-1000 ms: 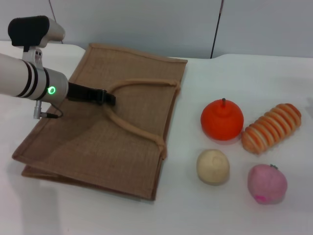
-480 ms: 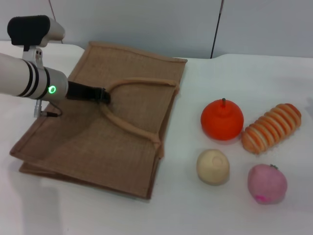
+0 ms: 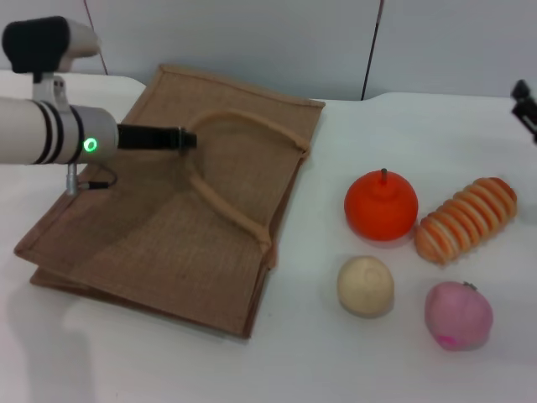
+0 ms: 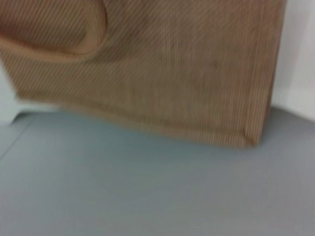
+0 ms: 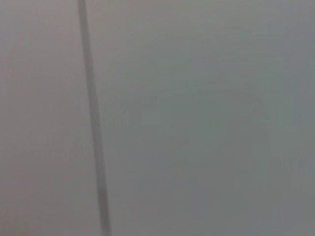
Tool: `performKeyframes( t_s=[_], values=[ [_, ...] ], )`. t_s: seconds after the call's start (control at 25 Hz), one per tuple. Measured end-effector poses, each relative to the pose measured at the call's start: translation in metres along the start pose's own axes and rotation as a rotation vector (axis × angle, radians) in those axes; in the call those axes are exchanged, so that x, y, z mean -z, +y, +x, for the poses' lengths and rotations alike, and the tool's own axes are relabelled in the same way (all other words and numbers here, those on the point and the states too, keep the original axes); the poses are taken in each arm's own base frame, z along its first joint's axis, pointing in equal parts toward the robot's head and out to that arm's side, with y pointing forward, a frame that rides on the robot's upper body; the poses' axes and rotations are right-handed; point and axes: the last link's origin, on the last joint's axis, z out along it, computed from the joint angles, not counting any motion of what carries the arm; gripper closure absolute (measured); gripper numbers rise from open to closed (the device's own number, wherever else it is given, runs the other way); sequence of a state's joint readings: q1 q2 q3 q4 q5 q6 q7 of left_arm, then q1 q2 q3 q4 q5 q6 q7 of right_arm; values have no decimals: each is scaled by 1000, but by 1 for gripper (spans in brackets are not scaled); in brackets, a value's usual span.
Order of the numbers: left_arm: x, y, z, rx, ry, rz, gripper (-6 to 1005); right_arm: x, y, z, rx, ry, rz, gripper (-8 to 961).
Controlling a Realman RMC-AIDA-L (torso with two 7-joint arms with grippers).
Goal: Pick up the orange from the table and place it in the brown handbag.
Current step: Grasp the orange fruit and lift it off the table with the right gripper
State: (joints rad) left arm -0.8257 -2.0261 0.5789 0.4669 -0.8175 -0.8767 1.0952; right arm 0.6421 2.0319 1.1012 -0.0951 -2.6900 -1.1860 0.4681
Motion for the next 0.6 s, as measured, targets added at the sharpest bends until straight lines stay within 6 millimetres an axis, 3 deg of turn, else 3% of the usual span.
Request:
performKeyframes(
  t_s=[0.32, 0.6],
  values=[
    [19, -7, -1, 62, 197, -99, 864, 2, 28, -4, 77, -6, -244, 153],
    [39, -15, -3, 116, 373, -159, 868, -8, 56, -6, 139, 57, -484, 154]
  ],
)
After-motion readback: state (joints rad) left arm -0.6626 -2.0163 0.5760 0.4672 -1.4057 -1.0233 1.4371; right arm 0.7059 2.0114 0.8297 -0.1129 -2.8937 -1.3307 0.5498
